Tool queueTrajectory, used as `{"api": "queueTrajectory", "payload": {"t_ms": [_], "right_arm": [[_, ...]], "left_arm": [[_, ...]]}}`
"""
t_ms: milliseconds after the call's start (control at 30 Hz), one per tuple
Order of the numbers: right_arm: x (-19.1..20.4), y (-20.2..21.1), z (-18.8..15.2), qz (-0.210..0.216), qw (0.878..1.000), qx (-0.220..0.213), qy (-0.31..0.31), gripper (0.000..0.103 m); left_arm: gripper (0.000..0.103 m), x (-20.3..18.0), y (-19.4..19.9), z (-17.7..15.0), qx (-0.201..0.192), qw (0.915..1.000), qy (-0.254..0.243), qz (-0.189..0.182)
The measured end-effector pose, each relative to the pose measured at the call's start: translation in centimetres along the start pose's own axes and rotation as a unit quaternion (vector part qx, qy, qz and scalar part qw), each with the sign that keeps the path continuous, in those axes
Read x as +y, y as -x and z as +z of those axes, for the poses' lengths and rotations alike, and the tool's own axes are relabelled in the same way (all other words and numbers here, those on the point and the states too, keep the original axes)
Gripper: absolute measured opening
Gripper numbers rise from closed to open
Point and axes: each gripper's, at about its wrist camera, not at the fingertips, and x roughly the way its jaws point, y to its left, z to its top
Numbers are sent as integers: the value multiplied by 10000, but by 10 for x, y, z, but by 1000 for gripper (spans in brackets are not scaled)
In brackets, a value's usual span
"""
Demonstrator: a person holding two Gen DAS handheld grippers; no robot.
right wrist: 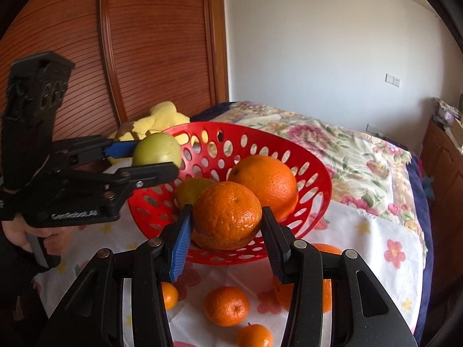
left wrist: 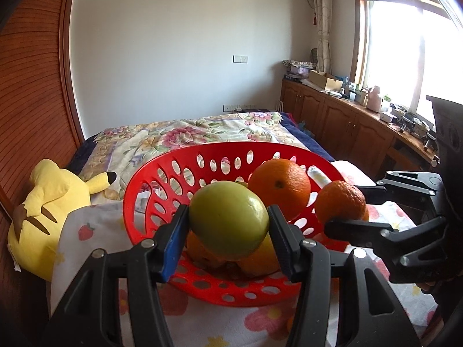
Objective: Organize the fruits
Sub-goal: 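Carry the apple and small orange over the red basket and open both tools, then withdraw both tools from the basket toward the remaining small oranges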
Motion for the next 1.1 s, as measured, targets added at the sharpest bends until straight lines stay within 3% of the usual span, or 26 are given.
{"api": "queueTrajectory", "payload": {"t_ms": [467,733,1100], "right_arm": [[2,-12,-3,54,9999,98,14,47],[5,-7,-5,51,10000,61,-7,48],[4,29,-19,-253,9994,-101,-225,48]], "left_arm": [[54,-1,-14,-1,129,9999,6,62],[55,3,1,1,-91,9998,68,137],[56,-8,38,-22,-144,9997,43,190]]}}
